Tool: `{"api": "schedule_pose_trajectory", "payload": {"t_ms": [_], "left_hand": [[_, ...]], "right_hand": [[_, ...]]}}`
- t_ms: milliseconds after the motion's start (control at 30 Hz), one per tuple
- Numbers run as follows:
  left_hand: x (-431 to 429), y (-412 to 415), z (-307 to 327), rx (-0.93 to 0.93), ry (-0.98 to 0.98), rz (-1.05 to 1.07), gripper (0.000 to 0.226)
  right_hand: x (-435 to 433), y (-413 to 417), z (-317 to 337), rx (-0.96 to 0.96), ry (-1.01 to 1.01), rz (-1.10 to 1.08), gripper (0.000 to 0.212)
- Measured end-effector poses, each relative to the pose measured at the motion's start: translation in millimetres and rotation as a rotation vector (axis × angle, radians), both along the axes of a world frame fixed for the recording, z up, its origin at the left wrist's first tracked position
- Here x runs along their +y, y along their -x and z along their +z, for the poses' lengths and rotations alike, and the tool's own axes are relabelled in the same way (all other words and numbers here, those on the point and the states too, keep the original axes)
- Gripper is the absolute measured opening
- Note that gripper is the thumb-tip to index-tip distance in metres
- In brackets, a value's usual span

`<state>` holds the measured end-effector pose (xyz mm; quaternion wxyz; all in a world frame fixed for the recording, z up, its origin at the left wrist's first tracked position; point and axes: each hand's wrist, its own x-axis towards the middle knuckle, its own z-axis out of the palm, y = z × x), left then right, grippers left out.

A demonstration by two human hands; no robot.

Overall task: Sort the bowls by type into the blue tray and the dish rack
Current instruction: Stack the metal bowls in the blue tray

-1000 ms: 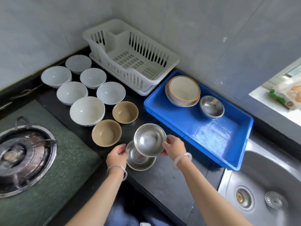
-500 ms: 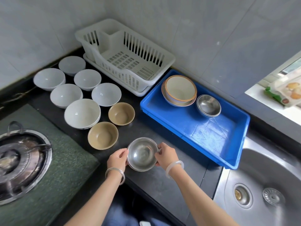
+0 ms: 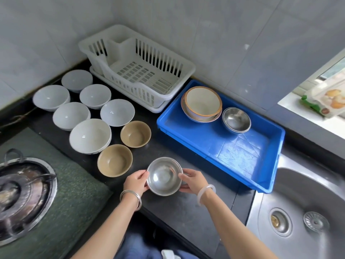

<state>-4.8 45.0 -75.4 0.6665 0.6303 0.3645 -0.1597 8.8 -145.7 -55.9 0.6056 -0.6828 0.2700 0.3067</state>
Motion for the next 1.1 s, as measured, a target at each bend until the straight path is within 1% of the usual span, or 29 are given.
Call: {"api": "schedule_pose_trajectory", "payload": {"t_ms": [133, 233, 367, 433, 533, 600, 667, 800, 900, 967, 1067, 1100], "left_hand": [[-17.2, -23.9, 22.3, -0.077, 0.002, -0.061, 0.010], [-40.7, -49.8, 43.3, -0.142, 0.035, -0.099, 0.014], [-84.8, -90.8, 67.0, -0.181, 0.090, -0.173, 0.006], [-112.7, -111.2, 76.2, -0.186, 0.122, -0.221, 0.003], [-156.2, -139.0, 82.4, -0.204, 0.150, -0.285, 0.011], [-182.9, -155.5, 83.1, -0.190, 0.167, -0.308, 0.007], [-206.9, -171.7, 77.6, -0.184, 0.167, -0.335, 0.020], [-222.4, -195.4, 69.6, -0.221, 0.067, -0.379, 0.030], [-216.7, -199.7, 63.1, -0.233, -0.046, -0.414, 0.033], [-215.3, -200.8, 60.8, -0.272, -0.159, -0.417, 0.033], [-211.2, -199.3, 60.6, -0.330, -0.306, -0.475, 0.030], [-250.3, -222.6, 48.4, -0.337, -0.346, -0.534, 0.030]], "right_hand": [[-20.9, -12.6, 12.3, -0.112, 0.042, -0.048, 0.024], [-44.0, -28.6, 26.0, -0.173, 0.058, -0.117, 0.021], [-85.1, -48.8, 43.3, -0.233, 0.093, -0.238, 0.013], [-109.1, -58.2, 47.5, -0.260, 0.116, -0.304, 0.014], [-144.4, -72.3, 51.3, -0.280, 0.155, -0.394, 0.017], [-165.6, -83.7, 51.4, -0.285, 0.186, -0.452, 0.017], [-183.6, -95.9, 49.0, -0.280, 0.201, -0.492, 0.019], [-192.4, -116.0, 44.0, -0.270, 0.219, -0.525, 0.029], [-186.9, -124.2, 39.3, -0.272, 0.260, -0.492, 0.029], [-181.5, -129.4, 40.0, -0.288, 0.268, -0.466, 0.027], [-173.8, -134.9, 42.5, -0.294, 0.305, -0.448, 0.016], [-206.9, -157.0, 28.7, -0.265, 0.321, -0.497, 0.017]]}}
